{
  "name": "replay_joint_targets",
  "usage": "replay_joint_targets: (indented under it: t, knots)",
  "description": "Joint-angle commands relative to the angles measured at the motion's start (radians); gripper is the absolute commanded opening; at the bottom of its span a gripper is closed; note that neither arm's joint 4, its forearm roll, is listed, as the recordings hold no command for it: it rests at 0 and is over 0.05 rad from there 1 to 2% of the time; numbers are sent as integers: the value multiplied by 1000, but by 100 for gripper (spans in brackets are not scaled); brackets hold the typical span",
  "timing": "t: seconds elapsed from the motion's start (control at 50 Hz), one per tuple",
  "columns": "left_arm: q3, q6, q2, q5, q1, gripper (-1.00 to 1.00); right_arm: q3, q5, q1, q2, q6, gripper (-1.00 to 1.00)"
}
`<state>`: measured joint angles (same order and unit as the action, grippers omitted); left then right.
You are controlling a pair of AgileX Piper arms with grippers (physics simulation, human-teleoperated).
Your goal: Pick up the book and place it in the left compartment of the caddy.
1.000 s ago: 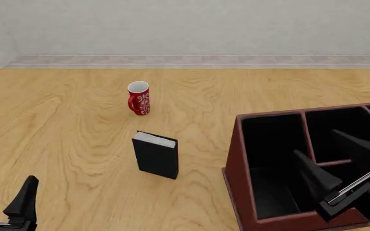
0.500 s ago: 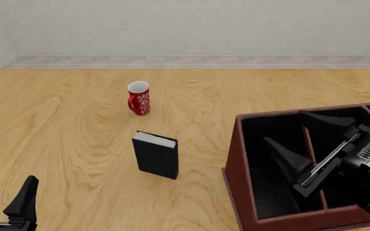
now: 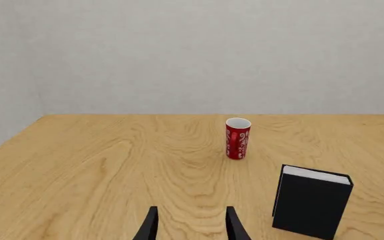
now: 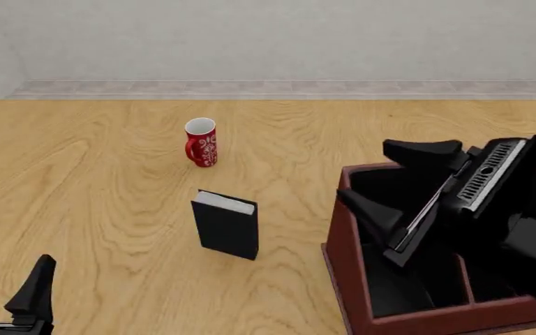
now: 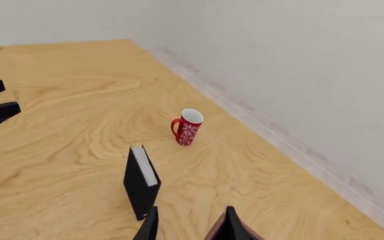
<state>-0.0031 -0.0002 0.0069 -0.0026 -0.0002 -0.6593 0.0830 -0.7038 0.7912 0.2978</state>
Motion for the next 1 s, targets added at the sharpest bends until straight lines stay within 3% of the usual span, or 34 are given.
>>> replay_joint_targets:
  t: [0.02, 0.4, 0.44, 0.72, 0.78, 1.0]
  knots:
    - [0, 0, 0, 0, 0, 100, -83, 29, -42, 91, 21, 100]
    - [0, 0, 0, 0, 0, 100, -253, 119, -105, 236, -25, 100]
    - [0, 0, 0, 0, 0, 100, -273, 135, -115, 251, -49, 100]
    - [0, 0, 0, 0, 0, 100, -403, 225, -130, 352, -69, 100]
    - [0, 0, 0, 0, 0, 100, -409, 241, -131, 376, -47, 100]
    - [0, 0, 0, 0, 0, 100, -449, 296, -134, 431, -57, 100]
